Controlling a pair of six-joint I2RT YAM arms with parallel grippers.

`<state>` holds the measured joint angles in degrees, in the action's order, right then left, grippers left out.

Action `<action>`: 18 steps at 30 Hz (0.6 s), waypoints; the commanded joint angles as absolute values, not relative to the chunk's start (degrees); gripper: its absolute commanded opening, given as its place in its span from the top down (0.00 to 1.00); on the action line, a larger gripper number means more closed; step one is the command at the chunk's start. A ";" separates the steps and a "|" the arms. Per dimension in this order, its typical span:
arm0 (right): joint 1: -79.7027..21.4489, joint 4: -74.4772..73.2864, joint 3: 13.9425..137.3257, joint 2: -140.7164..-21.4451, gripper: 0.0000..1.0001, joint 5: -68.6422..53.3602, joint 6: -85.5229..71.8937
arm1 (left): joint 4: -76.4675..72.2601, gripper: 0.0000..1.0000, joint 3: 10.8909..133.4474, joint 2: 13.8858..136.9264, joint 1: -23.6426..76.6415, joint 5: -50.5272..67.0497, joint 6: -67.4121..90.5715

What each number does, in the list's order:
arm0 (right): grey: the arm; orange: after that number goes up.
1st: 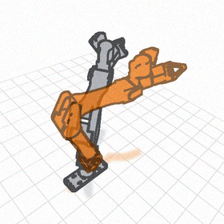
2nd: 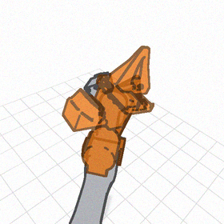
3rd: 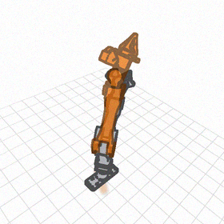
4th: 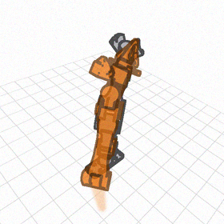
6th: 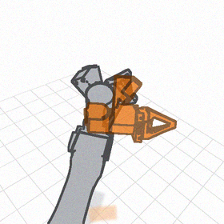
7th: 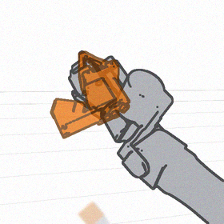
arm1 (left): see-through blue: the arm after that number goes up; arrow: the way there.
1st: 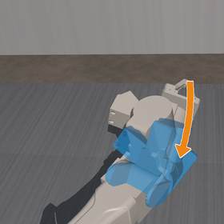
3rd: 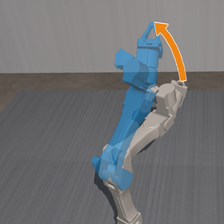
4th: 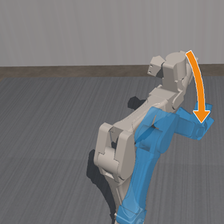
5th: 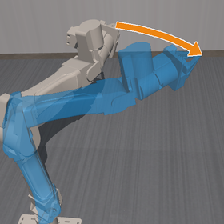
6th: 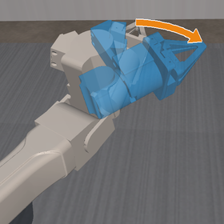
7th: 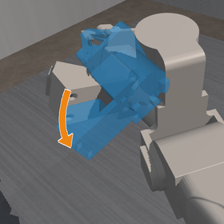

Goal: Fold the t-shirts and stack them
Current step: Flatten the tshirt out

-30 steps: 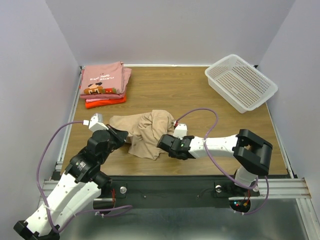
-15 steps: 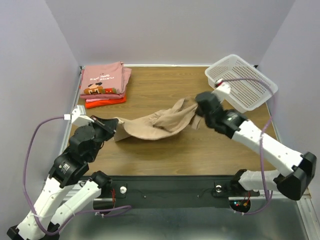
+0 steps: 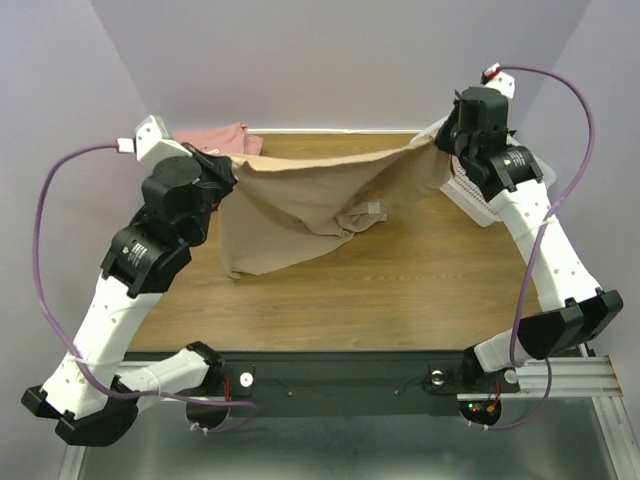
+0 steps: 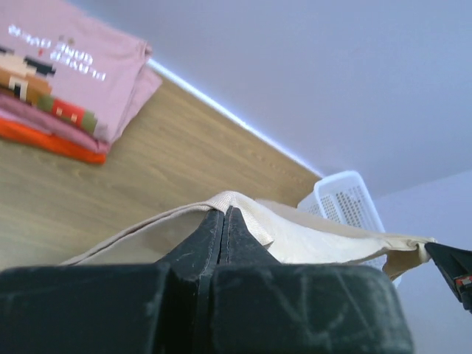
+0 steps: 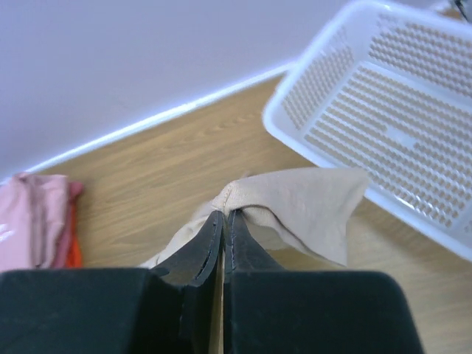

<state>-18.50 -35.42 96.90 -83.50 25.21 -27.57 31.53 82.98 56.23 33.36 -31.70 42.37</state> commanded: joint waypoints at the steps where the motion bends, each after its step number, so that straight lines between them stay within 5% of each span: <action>1: -18.81 -33.05 106.77 -80.86 1.00 19.78 -23.12 | 30.06 1.00 93.66 55.98 32.70 -34.55 36.05; 18: -18.81 -35.85 122.42 -58.36 1.00 7.66 -19.60 | 23.38 1.00 104.59 43.25 32.70 -8.89 30.14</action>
<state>-18.81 -35.83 118.43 -60.71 11.40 -21.06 26.22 101.75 43.83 32.91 -14.63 31.31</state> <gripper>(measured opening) 0.033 0.023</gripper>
